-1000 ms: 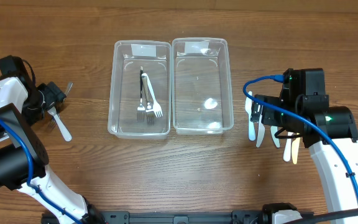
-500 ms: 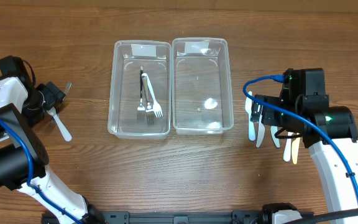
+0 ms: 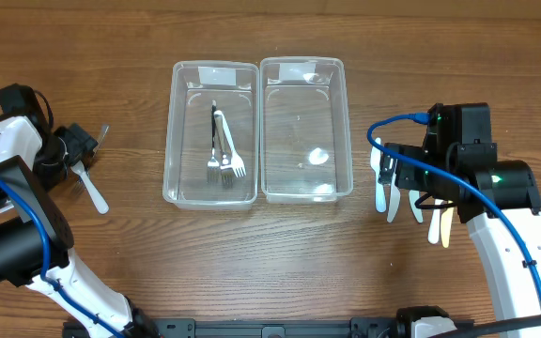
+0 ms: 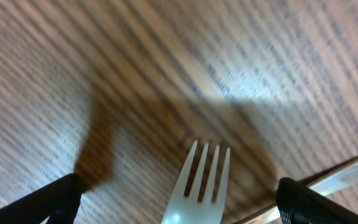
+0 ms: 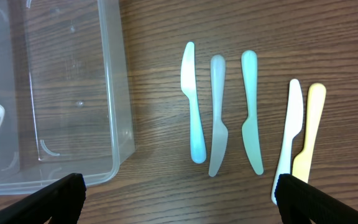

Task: Pack container
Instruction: 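Grasp another metal fork with the left gripper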

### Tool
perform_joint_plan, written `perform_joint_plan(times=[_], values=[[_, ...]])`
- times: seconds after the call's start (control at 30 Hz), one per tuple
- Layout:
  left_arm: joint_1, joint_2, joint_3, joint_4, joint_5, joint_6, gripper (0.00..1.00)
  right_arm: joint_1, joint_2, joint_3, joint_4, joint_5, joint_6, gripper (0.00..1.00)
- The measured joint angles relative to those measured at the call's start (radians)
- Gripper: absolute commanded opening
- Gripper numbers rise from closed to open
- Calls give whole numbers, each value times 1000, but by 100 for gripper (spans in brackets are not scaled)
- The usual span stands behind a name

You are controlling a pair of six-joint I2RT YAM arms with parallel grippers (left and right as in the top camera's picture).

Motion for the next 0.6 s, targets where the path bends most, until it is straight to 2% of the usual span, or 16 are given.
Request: perform_joint_plan(times=[0.13, 0.3, 0.37, 0.5, 0.57, 0.6], values=[[0, 0, 0, -42, -12, -10, 97, 0, 0, 0, 0, 0, 0, 100], [0, 2, 0, -61, -31, -33, 78, 0, 0, 0, -3, 0, 0, 100], [0, 2, 0, -61, -32, -36, 59, 0, 0, 0, -5, 0, 0, 100], [0, 2, 0, -57, -37, -29, 36, 0, 0, 0, -5, 0, -1, 100], [0, 2, 0, -56, -39, -15, 31, 0, 0, 0, -5, 0, 0, 100], [0, 2, 0, -55, -39, -14, 24, 0, 0, 0, -5, 0, 0, 100]])
